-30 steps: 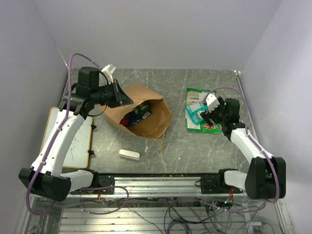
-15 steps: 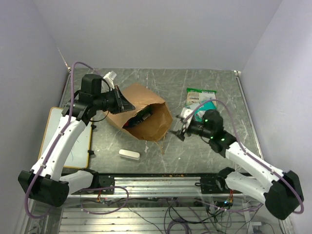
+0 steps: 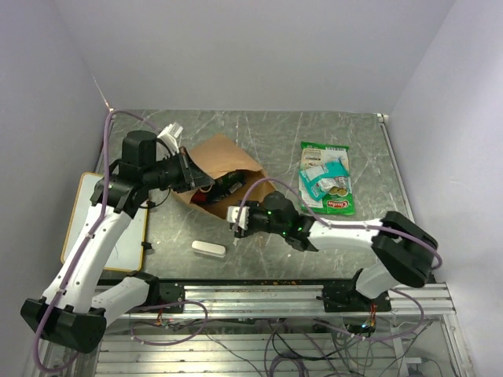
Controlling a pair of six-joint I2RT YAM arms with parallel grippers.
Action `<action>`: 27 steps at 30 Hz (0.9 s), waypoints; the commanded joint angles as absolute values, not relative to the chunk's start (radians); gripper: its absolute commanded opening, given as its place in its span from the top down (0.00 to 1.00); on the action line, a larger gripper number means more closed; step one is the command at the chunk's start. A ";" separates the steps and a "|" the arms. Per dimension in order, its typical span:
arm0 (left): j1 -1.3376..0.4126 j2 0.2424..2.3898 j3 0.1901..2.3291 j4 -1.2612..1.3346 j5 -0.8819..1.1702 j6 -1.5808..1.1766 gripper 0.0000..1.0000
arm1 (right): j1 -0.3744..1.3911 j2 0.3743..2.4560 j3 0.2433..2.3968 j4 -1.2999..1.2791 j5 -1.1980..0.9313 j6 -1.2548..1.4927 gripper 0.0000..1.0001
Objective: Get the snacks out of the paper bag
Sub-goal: Take out the snack from the paper bag.
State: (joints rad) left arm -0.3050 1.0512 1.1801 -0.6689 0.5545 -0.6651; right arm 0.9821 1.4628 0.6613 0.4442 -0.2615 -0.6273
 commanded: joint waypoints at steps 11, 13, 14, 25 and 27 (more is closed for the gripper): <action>-0.310 0.985 1.096 -0.618 0.567 -0.684 0.93 | 0.995 1.292 0.592 0.499 -0.419 -0.617 0.36; -0.310 0.983 1.077 -0.518 0.586 -0.741 0.93 | 0.995 1.242 0.565 0.494 -0.384 -0.602 0.36; -0.311 0.985 1.073 -0.484 0.589 -0.767 0.93 | 0.995 1.226 0.562 0.485 -0.347 -0.599 0.36; -0.311 1.002 1.119 -0.405 0.600 -0.820 0.93 | 0.995 1.472 0.653 0.590 -0.134 -0.679 0.74; -0.313 0.998 1.108 -0.383 0.627 -0.823 0.93 | 0.999 1.548 0.690 0.616 -0.169 -0.675 0.75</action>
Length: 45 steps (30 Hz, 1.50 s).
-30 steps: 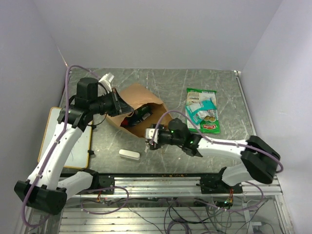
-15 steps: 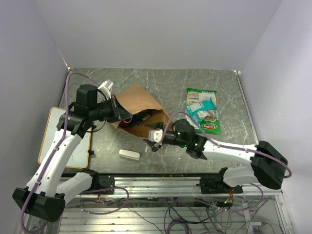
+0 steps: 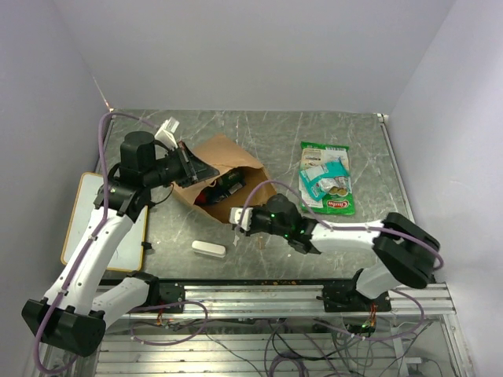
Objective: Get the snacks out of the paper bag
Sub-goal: Take out the snack from the paper bag.
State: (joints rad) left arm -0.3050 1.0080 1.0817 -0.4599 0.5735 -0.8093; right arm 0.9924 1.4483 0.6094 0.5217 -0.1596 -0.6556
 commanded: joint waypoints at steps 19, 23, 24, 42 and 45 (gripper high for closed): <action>-0.316 0.981 1.079 -0.460 0.688 -0.710 0.93 | 0.992 1.800 0.664 1.162 -0.218 -0.388 0.47; -0.316 1.006 1.142 -0.529 0.688 -0.641 0.93 | 0.987 1.895 0.749 1.153 -0.220 -0.474 0.38; -0.316 1.008 1.146 -0.535 0.684 -0.633 0.93 | 0.984 1.920 0.772 1.155 -0.207 -0.486 0.35; -0.316 1.092 1.270 -0.540 0.648 -0.564 0.93 | 0.937 2.172 0.968 1.153 0.056 -0.342 0.01; -0.315 1.101 1.269 -0.530 0.660 -0.571 0.93 | 0.935 2.219 1.026 1.145 0.084 -0.252 0.02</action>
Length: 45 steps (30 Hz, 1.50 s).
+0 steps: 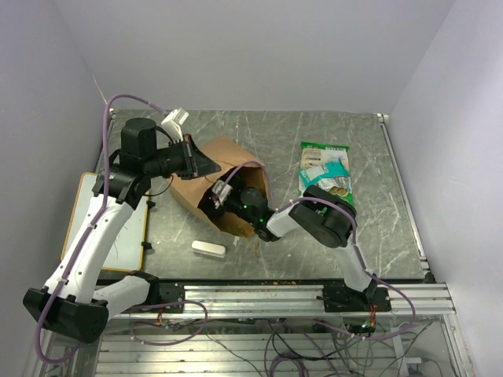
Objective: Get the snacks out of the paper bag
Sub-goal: Take out the snack from the paper bag.
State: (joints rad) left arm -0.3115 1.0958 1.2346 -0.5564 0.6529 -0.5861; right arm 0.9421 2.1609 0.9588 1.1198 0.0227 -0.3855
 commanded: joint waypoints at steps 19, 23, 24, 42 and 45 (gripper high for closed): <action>-0.316 1.100 1.326 -0.650 0.552 -0.510 0.93 | 0.935 2.296 1.254 0.782 0.123 -0.353 0.90; -0.316 1.094 1.316 -0.711 0.459 -0.507 0.93 | 0.931 2.241 1.218 0.799 0.107 -0.351 1.00; -0.316 1.093 1.312 -0.720 0.442 -0.507 0.93 | 0.929 2.222 1.202 0.815 0.100 -0.349 1.00; -0.314 1.054 1.273 -0.657 0.387 -0.639 0.93 | 0.926 1.860 0.860 0.857 0.075 -0.292 1.00; -0.314 1.053 1.270 -0.630 0.399 -0.670 0.93 | 0.925 1.811 0.828 0.839 0.077 -0.284 1.00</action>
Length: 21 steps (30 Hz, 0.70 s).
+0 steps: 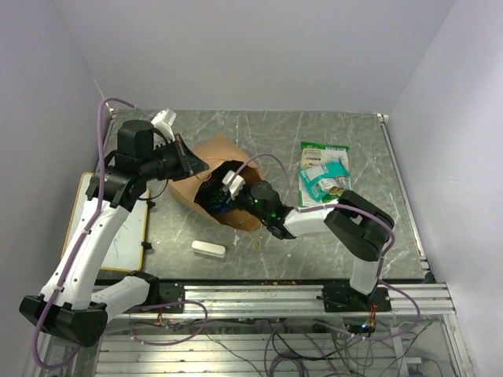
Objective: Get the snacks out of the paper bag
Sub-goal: Take out the snack from the paper bag.
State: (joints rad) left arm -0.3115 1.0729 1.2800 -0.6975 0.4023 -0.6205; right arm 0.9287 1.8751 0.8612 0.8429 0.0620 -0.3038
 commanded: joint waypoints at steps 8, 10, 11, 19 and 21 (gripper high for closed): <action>-0.314 1.071 1.273 -0.584 0.426 -0.715 0.93 | 0.924 1.712 0.758 0.822 0.102 -0.231 1.00; -0.314 1.073 1.272 -0.563 0.440 -0.727 0.93 | 0.924 1.712 0.712 0.869 0.093 -0.186 1.00; -0.314 1.074 1.270 -0.552 0.450 -0.735 0.93 | 0.924 1.713 0.695 0.879 0.068 -0.174 1.00; -0.314 1.078 1.239 -0.520 0.523 -0.761 0.93 | 0.925 1.769 0.662 0.879 0.139 0.010 0.61; -0.314 1.074 1.223 -0.513 0.537 -0.772 0.93 | 0.926 1.791 0.685 0.847 0.160 0.025 0.49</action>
State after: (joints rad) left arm -0.3115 1.0782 1.2480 -0.5629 0.4801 -0.7471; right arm 0.9287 1.7523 0.6651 0.8471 0.0956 -0.0658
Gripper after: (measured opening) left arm 0.074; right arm 0.425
